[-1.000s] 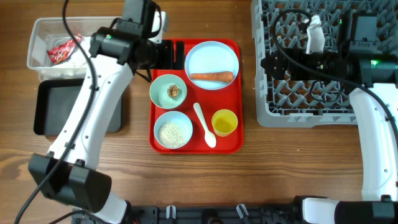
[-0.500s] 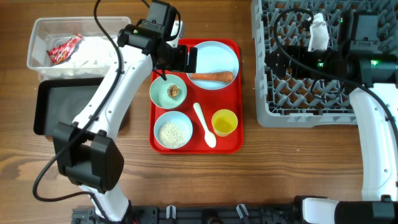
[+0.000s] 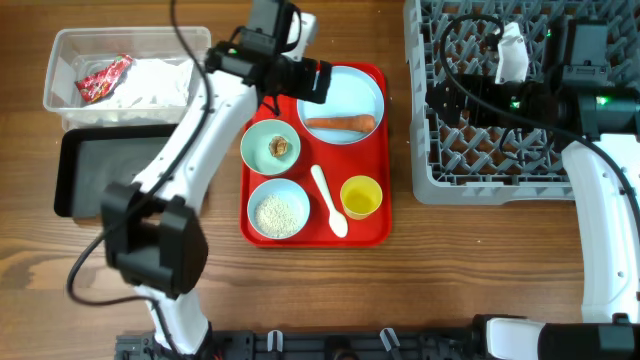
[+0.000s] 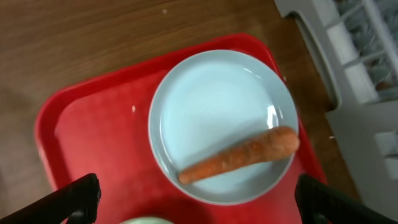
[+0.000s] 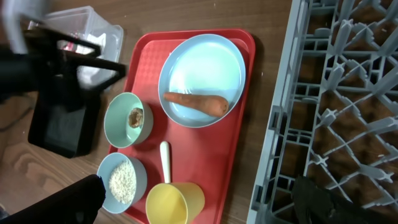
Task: Sort waste into correct bins and load items into the dishwasher rack
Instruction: 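Move the left gripper to the carrot on the plate and grasp it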
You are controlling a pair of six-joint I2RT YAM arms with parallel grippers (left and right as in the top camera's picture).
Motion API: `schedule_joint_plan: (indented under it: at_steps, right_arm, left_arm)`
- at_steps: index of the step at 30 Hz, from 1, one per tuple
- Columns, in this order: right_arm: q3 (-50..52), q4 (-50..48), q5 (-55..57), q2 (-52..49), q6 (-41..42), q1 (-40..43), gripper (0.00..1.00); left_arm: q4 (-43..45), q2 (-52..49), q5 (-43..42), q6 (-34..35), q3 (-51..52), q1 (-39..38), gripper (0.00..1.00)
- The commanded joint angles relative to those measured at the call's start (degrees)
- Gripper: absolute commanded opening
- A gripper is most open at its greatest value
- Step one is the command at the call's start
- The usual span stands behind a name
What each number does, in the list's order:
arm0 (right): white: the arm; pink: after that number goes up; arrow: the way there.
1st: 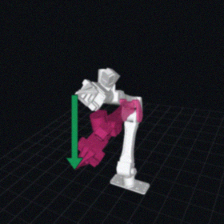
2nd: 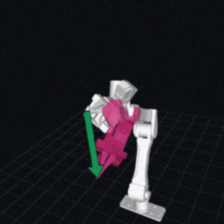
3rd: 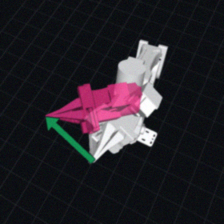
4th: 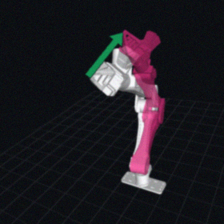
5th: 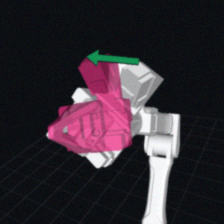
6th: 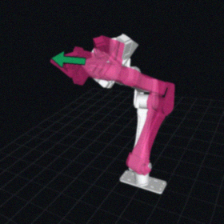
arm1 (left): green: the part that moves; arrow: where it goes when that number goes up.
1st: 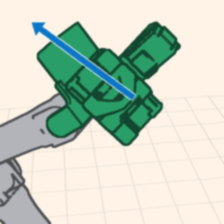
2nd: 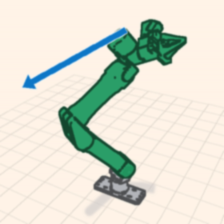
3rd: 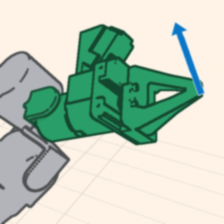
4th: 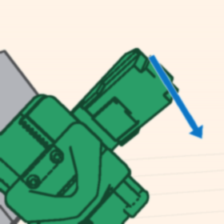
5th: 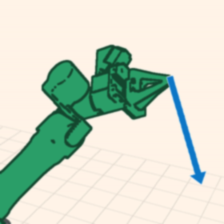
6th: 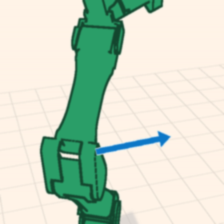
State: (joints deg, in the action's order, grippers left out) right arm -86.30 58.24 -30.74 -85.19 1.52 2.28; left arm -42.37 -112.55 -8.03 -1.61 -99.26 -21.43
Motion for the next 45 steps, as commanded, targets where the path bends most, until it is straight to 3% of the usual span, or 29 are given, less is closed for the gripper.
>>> schedule_joint_plan:
  at_steps: [1, 9, 22, 28, 40, 45]
  right_arm:
    - [-1.0, 0.1, 1.2, -0.2, 0.6, 0.0, 1.0]
    - [-1.0, 0.1, 1.3, -0.2, 0.4, 0.0, 1.0]
    - [-1.0, 1.7, 1.4, -0.2, 0.7, 0.0, 1.0]
    - [-1.0, 1.8, 1.4, -0.2, 1.7, 0.0, 1.0]
    - [-1.0, 2.1, 1.4, -0.2, 1.7, 0.0, 1.0]
    - [-1.0, 2.3, 1.4, -0.2, 1.7, 0.0, 1.0]
  left_arm:
    - [2.1, -6.9, -1.8, -11.4, 0.0, -1.6, 1.0]
    - [6.2, -13.7, -2.4, -19.3, 0.0, -4.1, 1.0]
    - [6.9, -19.3, -2.5, -19.7, 0.0, -4.8, 0.94]
    - [7.0, -21.3, -2.4, -19.7, 0.0, -4.8, 0.86]
    - [6.8, -14.6, -2.9, -22.3, -1.0, -4.9, 0.87]
    - [2.7, -14.9, -5.3, -25.4, -1.0, -4.9, 0.8]
